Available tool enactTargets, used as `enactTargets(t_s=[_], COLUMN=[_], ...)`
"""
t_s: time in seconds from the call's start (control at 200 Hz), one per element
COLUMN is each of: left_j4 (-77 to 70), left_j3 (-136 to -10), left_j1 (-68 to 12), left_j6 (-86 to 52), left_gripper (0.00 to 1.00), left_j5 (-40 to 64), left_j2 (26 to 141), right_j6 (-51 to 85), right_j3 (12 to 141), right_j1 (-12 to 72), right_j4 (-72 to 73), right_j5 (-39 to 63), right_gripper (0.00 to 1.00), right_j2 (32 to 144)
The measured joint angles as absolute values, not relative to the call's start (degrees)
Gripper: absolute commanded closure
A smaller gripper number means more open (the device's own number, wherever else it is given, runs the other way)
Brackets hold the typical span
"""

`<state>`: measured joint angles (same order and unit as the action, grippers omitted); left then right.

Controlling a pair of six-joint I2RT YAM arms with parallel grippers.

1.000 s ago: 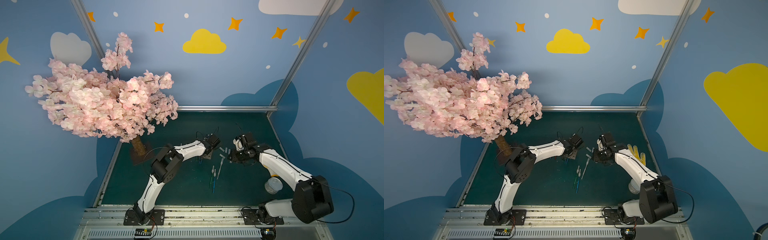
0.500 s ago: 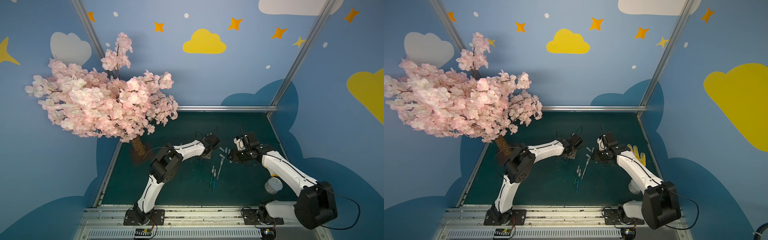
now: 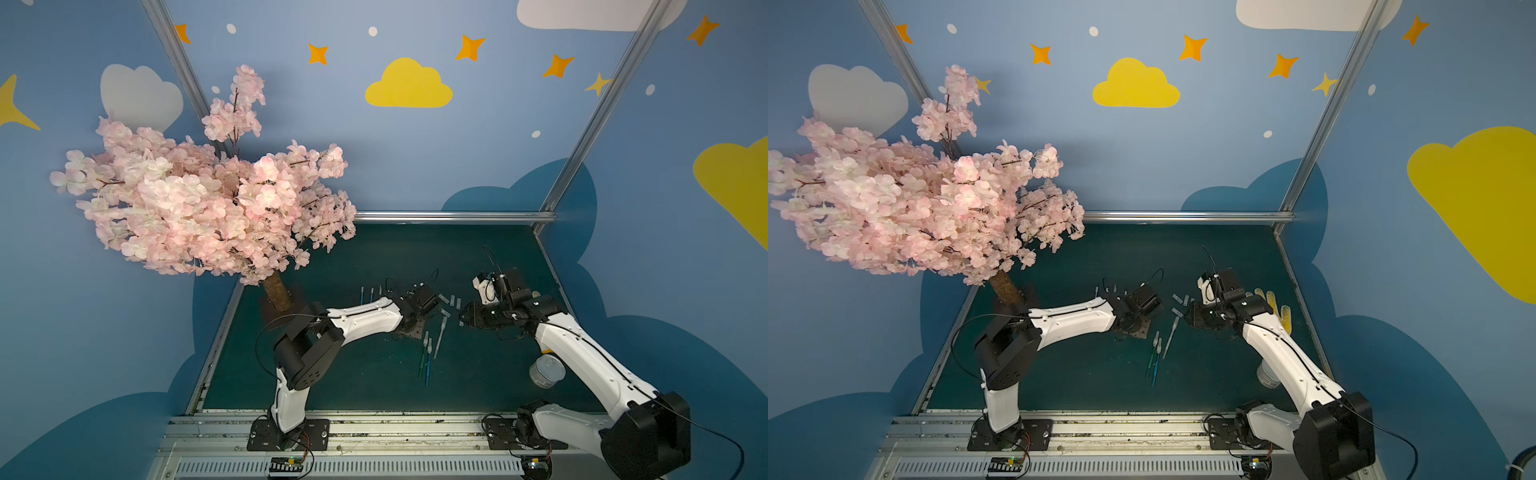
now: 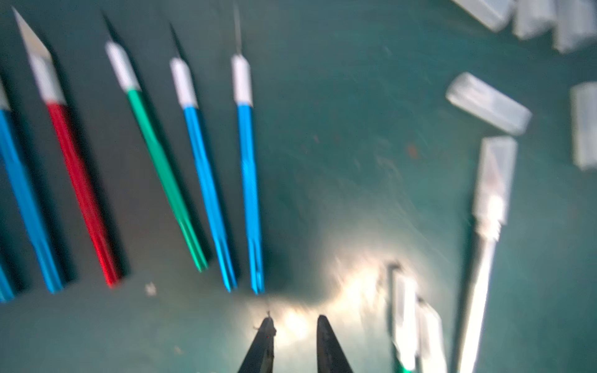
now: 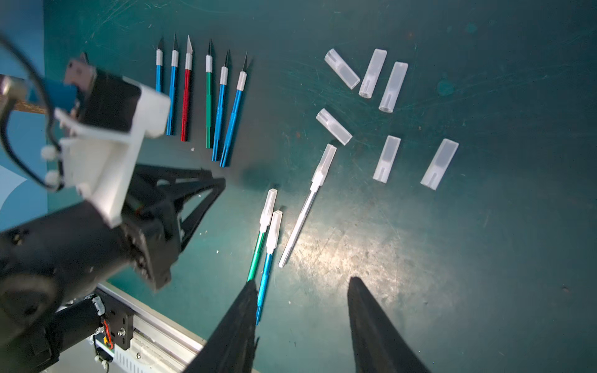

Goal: Remove protective caps from carving knives
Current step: Adjust the carving knife at the center of the board, then pick up the carving knife from the center of the board.

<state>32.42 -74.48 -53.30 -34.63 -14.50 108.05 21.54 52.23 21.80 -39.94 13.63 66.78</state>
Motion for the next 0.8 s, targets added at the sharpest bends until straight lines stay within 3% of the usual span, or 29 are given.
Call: enactTargets(t_s=[0.355,0.801], left_j4=[30.4,28.2], left_j3=[-66.6,-66.0], left_j1=[-62.2,-63.5], left_j6=[-40.8,-42.5], left_gripper=[0.69,0.67], left_j5=[-11.9,-10.0], left_j2=[102.4,103.7], right_j6=[20.9,23.0], right_j3=[50.3,47.8], right_j1=[21.8,21.8], right_j4=[-42.4,-42.8], right_j5=[14.1,11.7], right_gripper=[0.53,0.54], right_j2=[61.9,58.1])
